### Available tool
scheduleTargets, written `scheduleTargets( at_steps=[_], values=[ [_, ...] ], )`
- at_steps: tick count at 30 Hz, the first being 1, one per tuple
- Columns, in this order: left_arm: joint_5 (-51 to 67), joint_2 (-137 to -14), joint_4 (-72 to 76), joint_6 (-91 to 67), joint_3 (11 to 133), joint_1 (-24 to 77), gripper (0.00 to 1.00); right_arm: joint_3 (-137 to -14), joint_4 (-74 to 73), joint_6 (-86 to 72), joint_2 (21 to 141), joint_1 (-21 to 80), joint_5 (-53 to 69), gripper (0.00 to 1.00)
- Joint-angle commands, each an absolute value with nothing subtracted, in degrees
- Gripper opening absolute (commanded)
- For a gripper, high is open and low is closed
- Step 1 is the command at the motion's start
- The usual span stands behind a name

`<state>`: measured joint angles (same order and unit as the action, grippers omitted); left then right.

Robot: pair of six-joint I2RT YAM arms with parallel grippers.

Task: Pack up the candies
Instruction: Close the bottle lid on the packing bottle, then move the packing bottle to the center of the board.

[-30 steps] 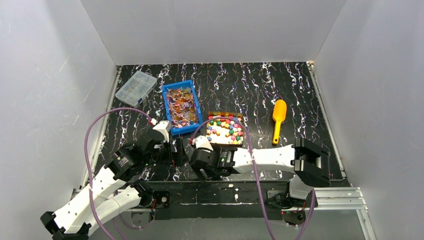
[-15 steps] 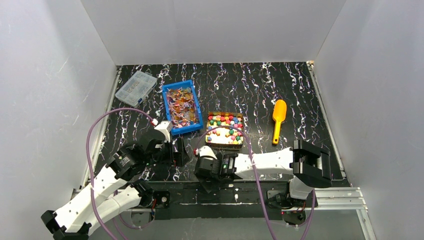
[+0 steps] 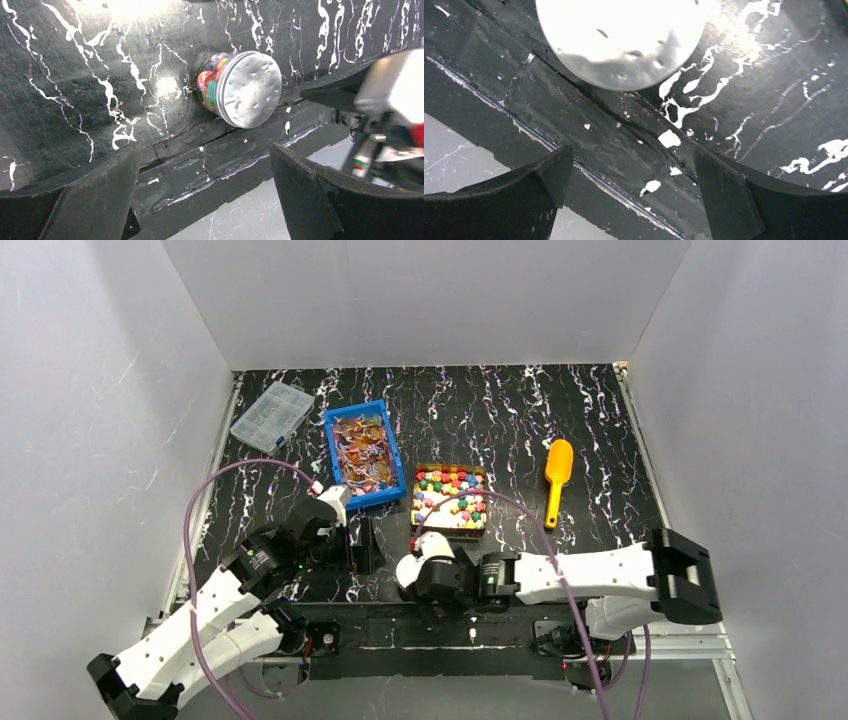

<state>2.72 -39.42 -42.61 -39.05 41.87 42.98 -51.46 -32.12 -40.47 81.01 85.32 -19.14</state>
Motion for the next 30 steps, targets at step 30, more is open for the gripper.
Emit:
scheduleTargets(
  at_steps=[30],
  values=[
    [20.8, -31.8, -24.7, -50.1, 18.8, 43.2, 0.75, -51.9, -26.8, -33.1, 70.6, 72.3, -21.2, 0.98]
  ],
)
